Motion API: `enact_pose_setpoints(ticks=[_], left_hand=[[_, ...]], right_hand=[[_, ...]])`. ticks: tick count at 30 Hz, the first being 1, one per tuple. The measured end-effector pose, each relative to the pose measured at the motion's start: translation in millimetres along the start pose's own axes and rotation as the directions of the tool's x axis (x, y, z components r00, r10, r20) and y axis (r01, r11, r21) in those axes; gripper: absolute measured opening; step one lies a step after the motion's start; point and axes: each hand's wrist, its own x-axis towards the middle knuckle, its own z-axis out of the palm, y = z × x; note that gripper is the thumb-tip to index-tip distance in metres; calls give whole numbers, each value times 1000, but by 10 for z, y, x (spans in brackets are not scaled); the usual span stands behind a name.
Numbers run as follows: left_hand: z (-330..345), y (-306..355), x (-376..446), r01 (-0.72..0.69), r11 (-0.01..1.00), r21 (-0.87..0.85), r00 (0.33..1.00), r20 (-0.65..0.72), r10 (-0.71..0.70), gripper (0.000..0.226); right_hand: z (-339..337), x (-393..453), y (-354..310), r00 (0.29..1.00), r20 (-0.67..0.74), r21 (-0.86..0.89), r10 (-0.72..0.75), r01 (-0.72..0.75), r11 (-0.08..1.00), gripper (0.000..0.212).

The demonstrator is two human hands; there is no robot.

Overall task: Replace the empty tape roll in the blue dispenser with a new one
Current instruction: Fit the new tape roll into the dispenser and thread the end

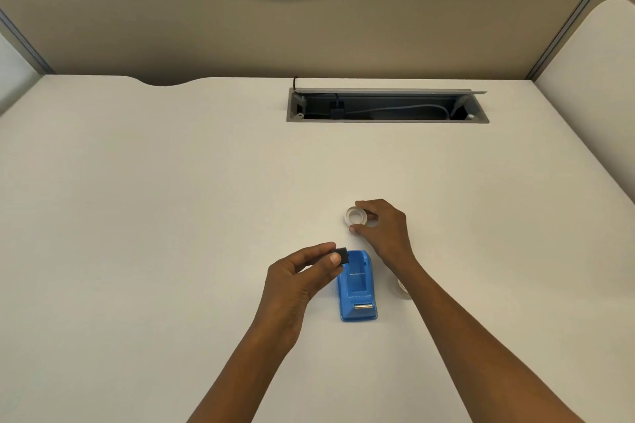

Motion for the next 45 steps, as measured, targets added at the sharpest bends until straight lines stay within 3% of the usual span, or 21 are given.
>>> enact_pose_setpoints(ticks=[5,10,13,17,21,25,29,36,42,45], left_hand=[[4,13,9,3,1000,-11,1000,-6,-3,37],[17,20,2,4,1000,-19,1000,-3,-4,35],[23,26,-7,8,1000,-29,1000,8,-8,36],[31,14,-14,23,999,-39,999,24,-23,35],[50,-5,-21,27,999,-43,999,29,-26,40],[83,-20,-50,28,999,-37,999,34,-26,41],[97,-26,-80,32,999,-39,999,45,-30,38],[117,-18,-115,20,1000,-5,999,46,-19,39],[178,-1,-137,8,999,45,997,71,-11,37],[206,-5,-145,4,998,65,997,79,-9,36]], right_hand=[[37,47,22,1000,6,-21,3,-3,1000,48],[-16,70,51,999,45,22,16,-17,1000,63],[-187,25,110,998,34,72,48,-51,996,56],[-510,-182,213,993,111,-135,24,-9,991,36],[-693,-466,279,960,255,-362,114,-15,932,43],[-712,-688,300,945,303,-389,125,3,921,56],[-670,-803,334,956,281,-378,86,27,926,52],[-746,-850,278,972,220,-239,78,-24,971,42],[-794,-930,-11,969,238,250,66,-126,960,44],[-774,-959,-150,961,277,379,16,-124,917,53]])
